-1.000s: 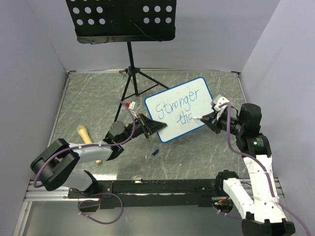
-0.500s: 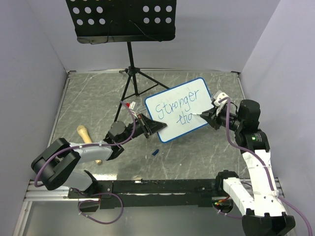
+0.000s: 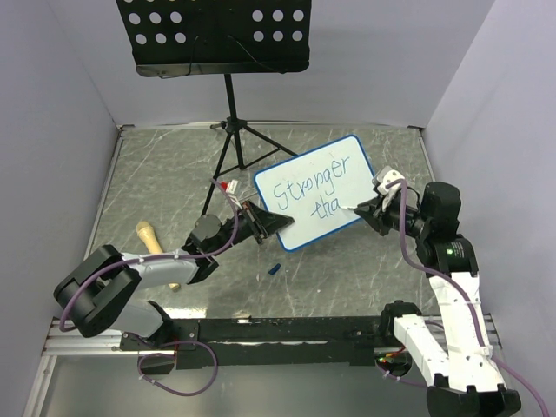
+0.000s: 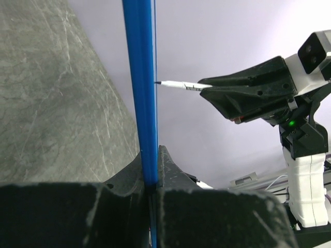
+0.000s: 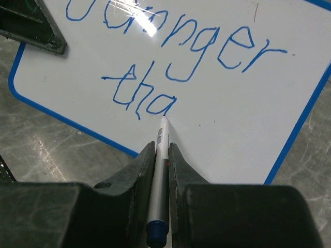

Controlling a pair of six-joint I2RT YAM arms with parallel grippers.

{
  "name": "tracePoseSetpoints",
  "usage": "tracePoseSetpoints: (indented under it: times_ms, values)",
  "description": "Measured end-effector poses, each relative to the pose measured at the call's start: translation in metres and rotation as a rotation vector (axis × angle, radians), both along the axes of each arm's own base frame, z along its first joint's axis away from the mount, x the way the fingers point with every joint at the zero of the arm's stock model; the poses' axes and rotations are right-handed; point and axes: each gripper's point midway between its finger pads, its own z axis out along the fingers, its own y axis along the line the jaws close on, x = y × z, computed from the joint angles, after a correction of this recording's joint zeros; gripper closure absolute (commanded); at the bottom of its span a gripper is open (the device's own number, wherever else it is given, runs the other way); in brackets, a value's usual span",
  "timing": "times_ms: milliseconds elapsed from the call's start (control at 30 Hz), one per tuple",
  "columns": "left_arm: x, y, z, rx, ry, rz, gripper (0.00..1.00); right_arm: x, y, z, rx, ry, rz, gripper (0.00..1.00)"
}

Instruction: Write a sentence on the whiteboard

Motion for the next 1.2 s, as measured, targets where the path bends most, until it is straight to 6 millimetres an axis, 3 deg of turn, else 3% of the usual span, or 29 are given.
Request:
tracePoseSetpoints:
  times_ms: [300,633,1200]
  values:
    - [0.0,0.004,0.0,-0.003,0.0,0.014,0.99,-0.004,0.0,-0.003,0.004,0.012,0.002,1.0]
    - [-0.004,0.002,0.001,-0.003,-0.005,-0.009,0.99,0.006,0.003,0.021,0.049,-0.04,-0.002,1.0]
    - [-0.004,0.003,0.003,-0.011,-0.012,-0.005,0.99,0.008,-0.001,0.012,0.023,-0.026,-0.019,1.0]
